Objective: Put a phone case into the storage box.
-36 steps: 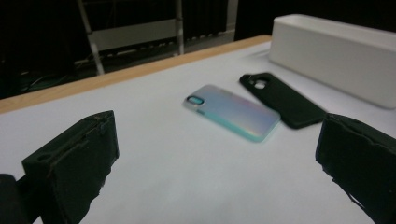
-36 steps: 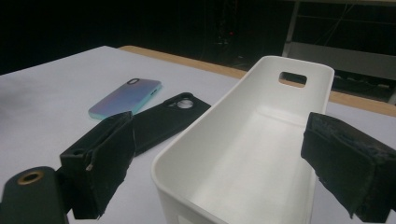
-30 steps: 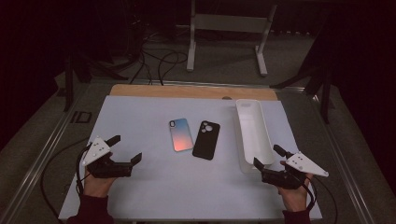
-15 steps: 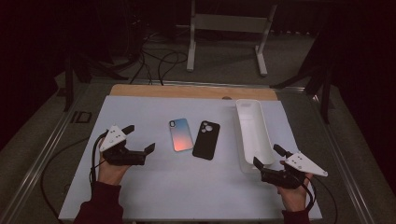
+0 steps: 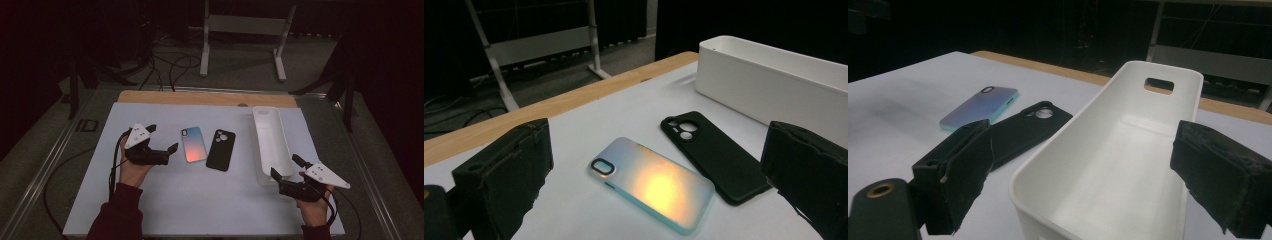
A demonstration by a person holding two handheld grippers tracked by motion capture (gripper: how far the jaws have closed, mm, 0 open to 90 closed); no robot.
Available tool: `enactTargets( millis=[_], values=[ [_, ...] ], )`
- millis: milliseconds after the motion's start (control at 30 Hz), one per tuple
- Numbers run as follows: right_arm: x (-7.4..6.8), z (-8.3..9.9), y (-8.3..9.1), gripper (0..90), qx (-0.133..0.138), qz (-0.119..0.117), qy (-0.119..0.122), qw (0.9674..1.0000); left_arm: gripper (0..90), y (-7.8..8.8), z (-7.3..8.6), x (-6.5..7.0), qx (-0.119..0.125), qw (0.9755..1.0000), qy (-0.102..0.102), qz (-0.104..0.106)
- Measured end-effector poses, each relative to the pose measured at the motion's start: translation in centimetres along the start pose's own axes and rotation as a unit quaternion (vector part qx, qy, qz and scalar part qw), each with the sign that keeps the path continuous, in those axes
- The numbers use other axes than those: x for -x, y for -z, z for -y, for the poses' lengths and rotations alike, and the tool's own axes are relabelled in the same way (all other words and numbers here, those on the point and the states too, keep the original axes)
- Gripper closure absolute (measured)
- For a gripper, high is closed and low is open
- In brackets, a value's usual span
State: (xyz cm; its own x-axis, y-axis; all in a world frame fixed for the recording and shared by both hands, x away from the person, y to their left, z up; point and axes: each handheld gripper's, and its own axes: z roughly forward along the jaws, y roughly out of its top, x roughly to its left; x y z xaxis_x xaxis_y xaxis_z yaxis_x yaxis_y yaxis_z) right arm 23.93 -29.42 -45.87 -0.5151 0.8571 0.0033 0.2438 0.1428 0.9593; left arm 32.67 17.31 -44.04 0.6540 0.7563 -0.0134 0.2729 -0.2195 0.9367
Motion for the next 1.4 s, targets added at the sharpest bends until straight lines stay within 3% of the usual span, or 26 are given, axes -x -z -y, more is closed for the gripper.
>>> enactTargets(
  millis=[533,667,1067,1100,1300,1400],
  values=[
    [-0.1,0.1,-0.3,9.6,-0.004,-0.003,0.002,1.0000,3.4,-3.4,-0.5,0.0,-0.023,0.9997,-0.002,0.008],
    [-0.1,0.1,-0.3,9.6,-0.006,-0.003,0.001,1.0000,5.3,-4.9,-0.3,-0.4,-0.050,0.9987,0.002,0.009],
    [-0.2,0.1,-0.4,9.6,-0.006,-0.006,0.004,1.0000,11.9,-7.0,-0.4,-0.3,-0.071,0.9974,0.009,0.010],
    [-0.2,0.1,-0.4,9.6,-0.007,-0.006,0.002,1.0000,15.0,-7.9,-0.5,0.0,-0.077,0.9970,0.008,0.006],
    [-0.1,0.1,-0.4,9.7,-0.007,-0.007,0.004,0.9999,25.0,-9.1,-0.3,0.3,-0.082,0.9965,0.015,0.008],
    [-0.1,0.0,-0.4,9.7,-0.006,-0.007,0.004,1.0000,37.0,-9.6,-0.3,0.5,-0.080,0.9965,0.020,0.012]
  ],
)
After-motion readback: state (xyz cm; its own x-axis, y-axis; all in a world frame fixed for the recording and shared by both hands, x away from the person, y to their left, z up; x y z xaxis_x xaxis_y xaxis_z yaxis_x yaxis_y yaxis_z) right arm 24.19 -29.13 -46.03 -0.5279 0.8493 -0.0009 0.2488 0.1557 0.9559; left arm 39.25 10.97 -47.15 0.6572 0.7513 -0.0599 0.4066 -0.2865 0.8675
